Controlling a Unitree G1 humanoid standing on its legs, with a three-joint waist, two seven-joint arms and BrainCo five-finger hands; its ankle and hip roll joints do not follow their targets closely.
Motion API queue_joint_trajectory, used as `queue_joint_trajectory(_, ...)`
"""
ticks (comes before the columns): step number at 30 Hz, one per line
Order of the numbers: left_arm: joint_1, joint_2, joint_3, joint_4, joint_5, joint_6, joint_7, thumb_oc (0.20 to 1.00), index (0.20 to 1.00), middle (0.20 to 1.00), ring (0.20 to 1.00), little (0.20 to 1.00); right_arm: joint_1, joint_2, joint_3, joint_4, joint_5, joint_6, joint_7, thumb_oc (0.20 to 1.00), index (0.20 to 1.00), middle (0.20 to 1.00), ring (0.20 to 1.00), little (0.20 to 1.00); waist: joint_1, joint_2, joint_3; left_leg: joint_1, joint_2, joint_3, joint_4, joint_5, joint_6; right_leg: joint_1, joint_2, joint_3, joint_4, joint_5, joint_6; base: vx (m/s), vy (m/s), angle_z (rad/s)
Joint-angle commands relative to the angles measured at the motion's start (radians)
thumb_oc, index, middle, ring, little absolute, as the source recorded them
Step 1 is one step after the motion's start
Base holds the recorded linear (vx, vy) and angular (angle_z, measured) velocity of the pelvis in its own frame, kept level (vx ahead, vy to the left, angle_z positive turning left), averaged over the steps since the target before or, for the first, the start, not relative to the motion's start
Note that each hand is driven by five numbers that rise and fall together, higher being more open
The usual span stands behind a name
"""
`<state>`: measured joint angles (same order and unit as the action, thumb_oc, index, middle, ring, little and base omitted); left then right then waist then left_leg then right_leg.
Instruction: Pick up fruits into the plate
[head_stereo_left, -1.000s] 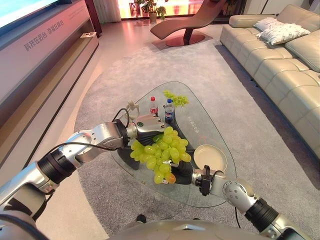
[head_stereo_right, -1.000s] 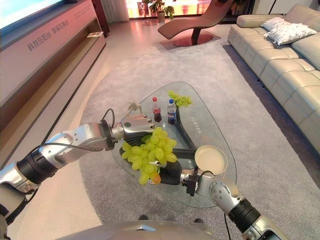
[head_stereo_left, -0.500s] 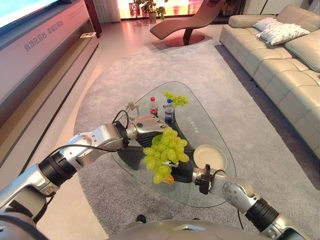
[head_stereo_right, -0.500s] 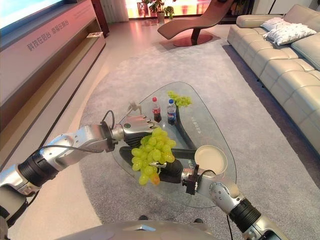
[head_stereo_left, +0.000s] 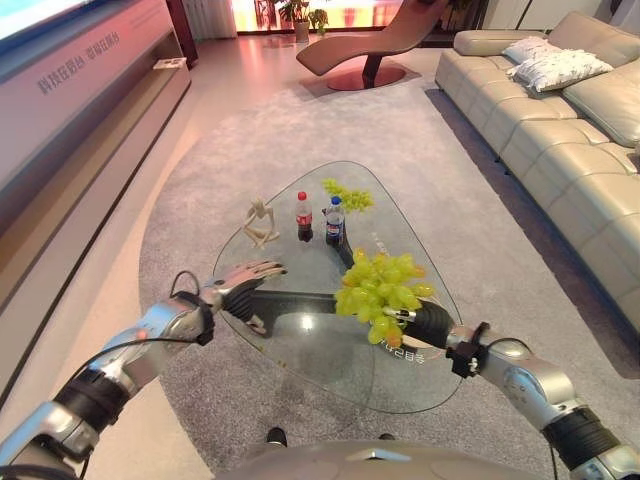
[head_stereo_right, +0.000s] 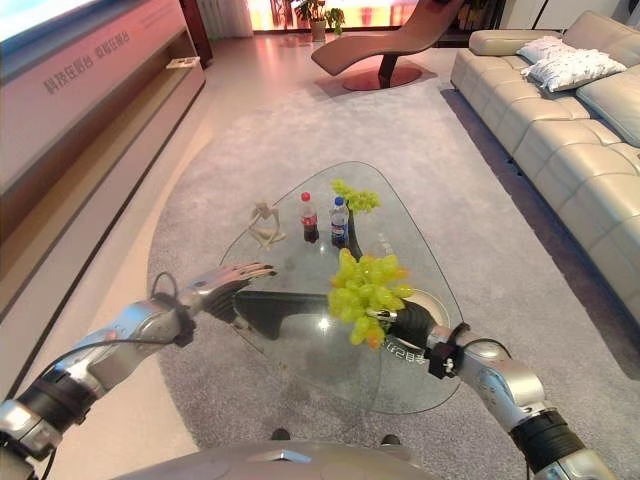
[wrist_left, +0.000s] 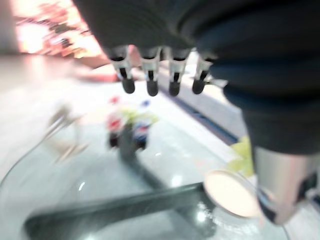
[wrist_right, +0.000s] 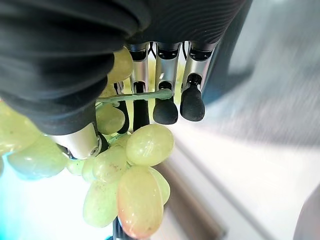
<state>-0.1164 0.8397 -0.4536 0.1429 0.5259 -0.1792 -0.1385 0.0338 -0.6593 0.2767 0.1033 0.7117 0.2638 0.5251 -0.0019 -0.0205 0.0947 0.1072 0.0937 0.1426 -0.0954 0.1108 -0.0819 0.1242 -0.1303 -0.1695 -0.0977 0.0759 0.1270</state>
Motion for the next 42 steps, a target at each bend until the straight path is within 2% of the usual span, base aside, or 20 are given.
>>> queue_joint_trajectory(1,-0.091,0.009,0.06,0.068,-0.112,0.023,0.057,1.0,1.0,1.0,1.0,1.0,-0.087,-0.028,-0.044,-0.012,-0.105,-0.134,-0.006,0.2,0.2,0.2,0.2,0.2,0.008,-0.018,0.042,0.084,-0.016,0.013,0.008,-0.193,0.019,0.06,-0.012,-0.064,0.012,-0.094,0.032,0.0,0.0,0.0)
queue_joint_trajectory(7,-0.05,-0.021,0.066,0.19,-0.182,0.054,0.069,1.0,1.0,1.0,1.0,1.0,-0.113,-0.042,-0.057,0.103,-0.2,-0.172,-0.073,0.2,0.2,0.2,0.2,0.2,0.024,-0.028,0.065,0.077,-0.01,0.01,0.008,-0.19,0.016,0.053,-0.013,-0.068,0.014,-0.092,0.035,0.01,-0.023,-0.01)
queue_joint_trajectory(11,-0.02,-0.056,0.08,0.27,-0.248,0.085,0.072,1.0,1.0,1.0,1.0,1.0,-0.134,-0.046,-0.06,0.168,-0.317,-0.193,-0.147,0.2,0.2,0.2,0.2,0.2,0.037,-0.033,0.084,0.063,-0.008,0.004,0.009,-0.188,0.016,0.042,-0.014,-0.07,0.016,-0.091,0.037,-0.02,-0.044,0.02)
queue_joint_trajectory(12,-0.021,-0.071,0.073,0.317,-0.274,0.096,0.078,1.0,1.0,1.0,1.0,1.0,-0.157,-0.047,-0.047,0.2,-0.347,-0.204,-0.188,0.2,0.2,0.2,0.2,0.2,0.045,-0.036,0.104,0.046,-0.003,0.001,0.016,-0.186,0.015,0.028,-0.013,-0.07,0.022,-0.088,0.038,-0.07,-0.064,-0.01)
queue_joint_trajectory(13,-0.023,-0.072,0.072,0.319,-0.274,0.095,0.078,1.0,1.0,1.0,1.0,1.0,-0.159,-0.047,-0.047,0.202,-0.348,-0.205,-0.189,0.2,0.2,0.2,0.2,0.2,0.045,-0.036,0.104,0.045,-0.003,0.001,0.016,-0.186,0.015,0.027,-0.013,-0.07,0.022,-0.088,0.038,-0.14,-0.111,0.0)
queue_joint_trajectory(15,-0.045,-0.108,0.059,0.412,-0.298,0.117,0.079,1.0,1.0,1.0,1.0,1.0,-0.219,-0.041,-0.023,0.258,-0.406,-0.207,-0.274,0.2,0.2,0.2,0.2,0.2,0.056,-0.044,0.137,0.014,0.0,-0.009,0.023,-0.182,0.016,0.0,-0.01,-0.067,0.029,-0.083,0.038,-0.12,-0.097,0.03)
queue_joint_trajectory(18,-0.066,-0.14,0.053,0.503,-0.327,0.151,0.061,1.0,1.0,1.0,1.0,1.0,-0.291,-0.041,0.001,0.321,-0.436,-0.205,-0.327,0.2,0.2,0.2,0.2,0.2,0.063,-0.052,0.172,-0.01,0.002,-0.019,0.025,-0.178,0.018,-0.022,-0.005,-0.061,0.035,-0.079,0.037,-0.09,-0.091,0.09)
queue_joint_trajectory(21,-0.092,-0.18,0.055,0.613,-0.362,0.155,0.076,1.0,1.0,1.0,1.0,1.0,-0.375,-0.039,0.032,0.387,-0.444,-0.192,-0.372,0.2,0.2,0.2,0.2,0.2,0.068,-0.053,0.207,-0.038,0.003,-0.025,0.029,-0.174,0.019,-0.05,-0.002,-0.057,0.047,-0.079,0.034,-0.12,-0.084,0.09)
queue_joint_trajectory(29,-0.148,-0.256,0.019,0.775,-0.412,0.128,0.115,1.0,1.0,1.0,1.0,1.0,-0.552,-0.062,0.03,0.601,-0.486,-0.215,-0.457,0.2,0.2,0.2,0.2,0.2,0.082,-0.019,0.284,-0.11,-0.013,-0.058,0.041,-0.159,0.026,-0.12,-0.002,-0.053,0.075,-0.076,0.021,-0.11,-0.007,0.08)
queue_joint_trajectory(30,-0.16,-0.274,0.003,0.791,-0.426,0.12,0.126,1.0,1.0,1.0,1.0,1.0,-0.603,-0.081,0.026,0.665,-0.507,-0.224,-0.489,0.2,0.2,0.2,0.2,0.2,0.084,0.0,0.308,-0.133,-0.02,-0.069,0.044,-0.152,0.027,-0.143,-0.007,-0.055,0.083,-0.074,0.017,-0.13,0.041,0.08)
queue_joint_trajectory(35,-0.183,-0.31,-0.033,0.821,-0.46,0.098,0.15,1.0,1.0,1.0,1.0,1.0,-0.708,-0.121,0.032,0.751,-0.569,-0.205,-0.577,0.2,0.2,0.2,0.2,0.2,0.078,0.038,0.353,-0.176,-0.035,-0.084,0.056,-0.142,0.03,-0.192,-0.015,-0.055,0.104,-0.073,0.007,-0.1,0.048,0.09)
queue_joint_trajectory(42,-0.22,-0.334,-0.066,0.832,-0.492,0.086,0.179,1.0,1.0,1.0,1.0,1.0,-0.808,-0.136,0.076,0.836,-0.619,-0.189,-0.61,0.2,0.2,0.2,0.2,0.2,0.07,0.066,0.39,-0.212,-0.047,-0.089,0.063,-0.133,0.029,-0.241,-0.017,-0.053,0.127,-0.078,-0.007,-0.06,0.027,-0.01)
